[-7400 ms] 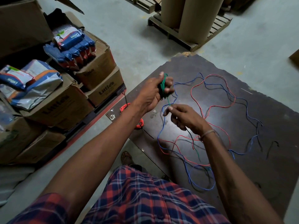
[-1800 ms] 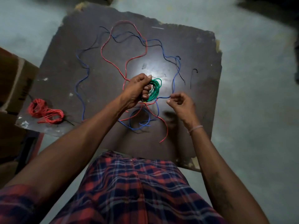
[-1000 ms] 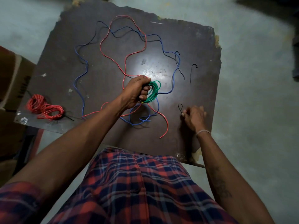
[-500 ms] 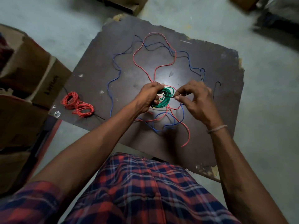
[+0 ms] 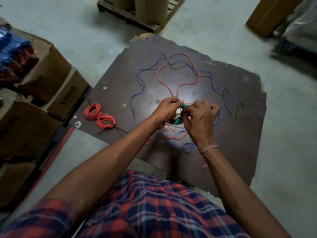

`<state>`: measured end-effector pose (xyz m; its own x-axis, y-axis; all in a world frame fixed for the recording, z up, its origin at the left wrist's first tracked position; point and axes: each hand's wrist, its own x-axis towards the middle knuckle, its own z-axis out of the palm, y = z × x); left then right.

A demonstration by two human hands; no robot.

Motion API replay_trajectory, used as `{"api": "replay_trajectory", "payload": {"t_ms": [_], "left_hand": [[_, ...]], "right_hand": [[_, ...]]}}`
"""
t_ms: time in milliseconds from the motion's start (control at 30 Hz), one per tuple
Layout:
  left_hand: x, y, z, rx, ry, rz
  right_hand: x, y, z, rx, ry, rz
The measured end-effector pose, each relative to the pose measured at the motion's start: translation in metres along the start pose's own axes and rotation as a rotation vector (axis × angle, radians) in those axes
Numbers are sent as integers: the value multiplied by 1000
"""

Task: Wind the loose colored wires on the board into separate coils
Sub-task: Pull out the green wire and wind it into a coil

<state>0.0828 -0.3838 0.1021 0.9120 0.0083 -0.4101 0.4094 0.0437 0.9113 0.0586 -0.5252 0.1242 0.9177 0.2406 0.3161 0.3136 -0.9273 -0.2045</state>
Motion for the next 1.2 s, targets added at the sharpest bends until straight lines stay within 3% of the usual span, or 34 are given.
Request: {"api": "replay_trajectory", "payload": {"t_ms": [333, 833, 1200], "left_hand": [[-10, -1, -12, -158, 132, 38], [-7, 19, -40, -199, 215, -26], [-12, 17, -51, -5, 266, 52]], "right_hand": [[-8, -32, 0, -10, 170, 73], [24, -37, -22, 110, -81, -5], [38, -43, -49, 35, -249, -57]]}}
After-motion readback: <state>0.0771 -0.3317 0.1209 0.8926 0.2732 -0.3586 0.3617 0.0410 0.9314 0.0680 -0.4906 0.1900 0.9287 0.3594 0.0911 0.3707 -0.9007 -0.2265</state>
